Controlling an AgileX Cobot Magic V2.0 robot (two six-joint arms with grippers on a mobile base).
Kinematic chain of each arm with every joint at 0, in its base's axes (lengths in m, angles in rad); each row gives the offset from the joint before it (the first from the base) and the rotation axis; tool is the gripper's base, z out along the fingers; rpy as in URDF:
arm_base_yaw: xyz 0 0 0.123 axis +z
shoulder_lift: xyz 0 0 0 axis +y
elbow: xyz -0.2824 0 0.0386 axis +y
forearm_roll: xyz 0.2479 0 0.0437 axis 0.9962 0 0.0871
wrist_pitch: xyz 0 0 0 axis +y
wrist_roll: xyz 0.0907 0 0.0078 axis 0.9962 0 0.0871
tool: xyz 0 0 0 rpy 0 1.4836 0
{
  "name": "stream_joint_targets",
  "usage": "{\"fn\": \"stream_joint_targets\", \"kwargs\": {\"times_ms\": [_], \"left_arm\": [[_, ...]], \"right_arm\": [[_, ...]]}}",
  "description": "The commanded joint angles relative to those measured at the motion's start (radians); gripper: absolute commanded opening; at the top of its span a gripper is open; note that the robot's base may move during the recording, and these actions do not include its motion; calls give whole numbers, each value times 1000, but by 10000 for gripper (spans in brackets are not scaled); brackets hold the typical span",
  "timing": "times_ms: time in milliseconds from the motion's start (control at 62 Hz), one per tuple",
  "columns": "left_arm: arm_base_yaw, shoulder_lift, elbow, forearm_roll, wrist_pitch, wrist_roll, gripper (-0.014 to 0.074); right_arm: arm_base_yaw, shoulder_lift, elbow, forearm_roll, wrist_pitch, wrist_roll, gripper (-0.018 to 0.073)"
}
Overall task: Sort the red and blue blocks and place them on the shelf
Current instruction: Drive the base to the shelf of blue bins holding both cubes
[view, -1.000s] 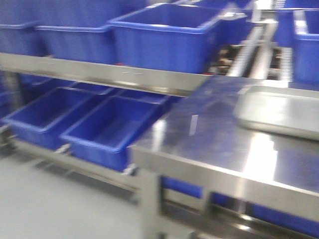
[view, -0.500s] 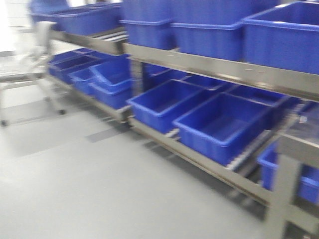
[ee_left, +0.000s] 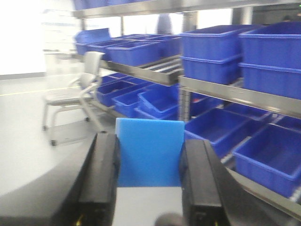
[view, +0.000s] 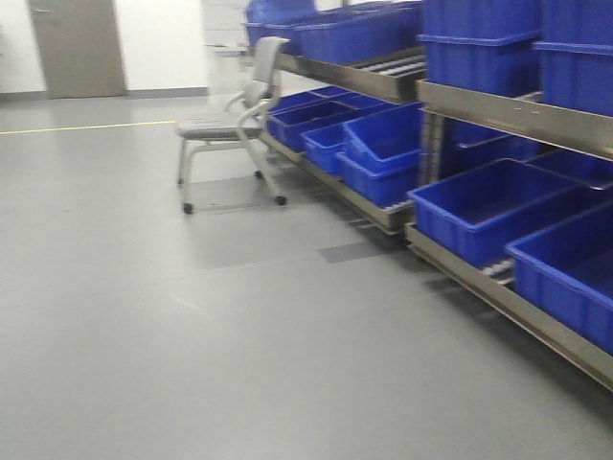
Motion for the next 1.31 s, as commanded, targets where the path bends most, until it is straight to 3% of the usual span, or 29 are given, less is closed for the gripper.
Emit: {"fn": "stream_joint_targets", "kwargs": {"times_ms": [0, 1291], "left_arm": [[-6, 7, -33, -5, -96, -2, 84], [-6, 7, -33, -5, -96, -2, 84]], "right_arm": [[-2, 10, -26, -12, -96, -3, 52], [-2, 10, -26, -12, -94, -3, 52]]}}
